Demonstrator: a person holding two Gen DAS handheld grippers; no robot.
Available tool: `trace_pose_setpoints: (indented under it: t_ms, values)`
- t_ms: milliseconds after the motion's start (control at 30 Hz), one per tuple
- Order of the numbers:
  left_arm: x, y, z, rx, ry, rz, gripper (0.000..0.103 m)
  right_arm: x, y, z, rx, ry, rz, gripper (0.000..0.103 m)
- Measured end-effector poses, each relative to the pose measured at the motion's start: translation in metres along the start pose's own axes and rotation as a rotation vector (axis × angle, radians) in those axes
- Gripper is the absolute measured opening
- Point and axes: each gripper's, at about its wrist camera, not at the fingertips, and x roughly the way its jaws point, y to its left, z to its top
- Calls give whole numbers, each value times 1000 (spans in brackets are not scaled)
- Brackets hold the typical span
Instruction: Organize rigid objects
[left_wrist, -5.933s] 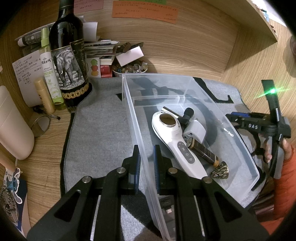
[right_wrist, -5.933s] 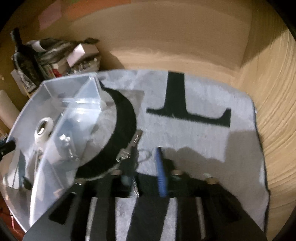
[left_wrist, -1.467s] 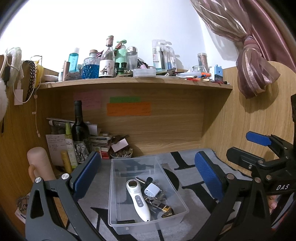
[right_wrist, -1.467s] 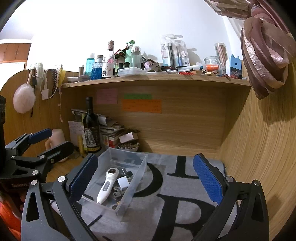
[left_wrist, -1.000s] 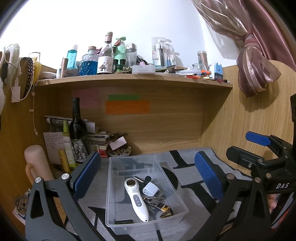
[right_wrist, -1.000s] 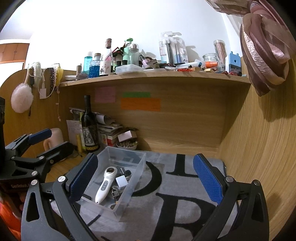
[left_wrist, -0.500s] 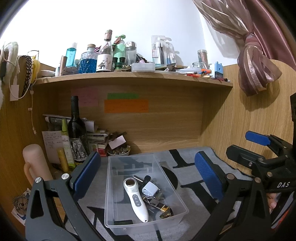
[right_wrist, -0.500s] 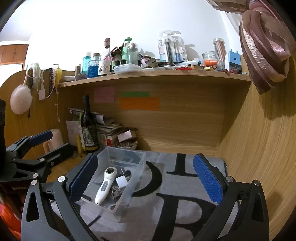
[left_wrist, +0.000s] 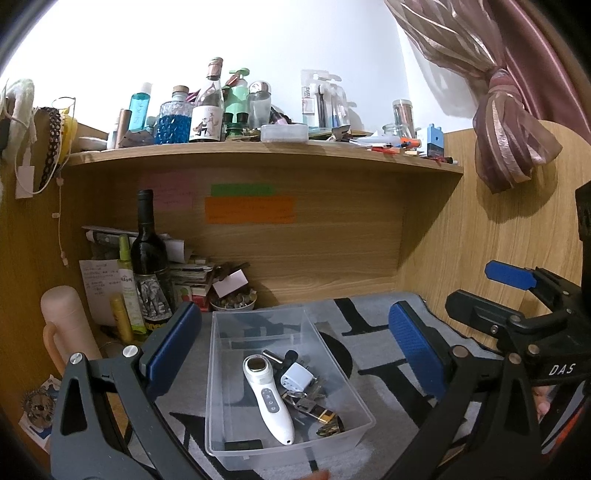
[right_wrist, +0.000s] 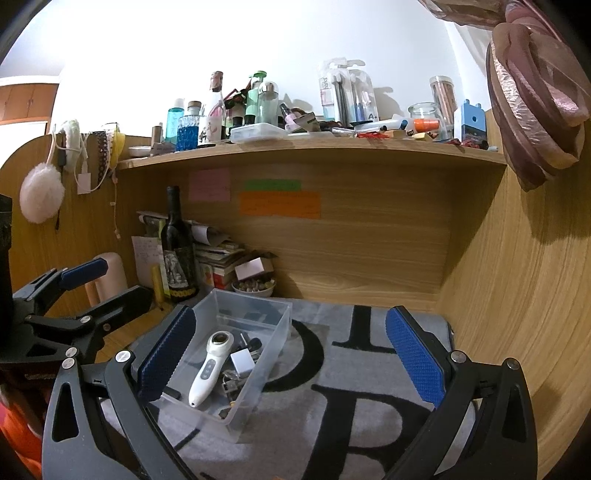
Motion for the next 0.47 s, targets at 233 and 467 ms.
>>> trace_pose_setpoints:
  t_ms: [233, 467]
  values:
    - [5, 6, -1, -24, 26, -3, 103, 3, 2, 0, -6, 8, -5, 103]
    - [6, 7, -1, -19, 19, -8, 103, 8, 1, -1, -6, 22, -3, 103]
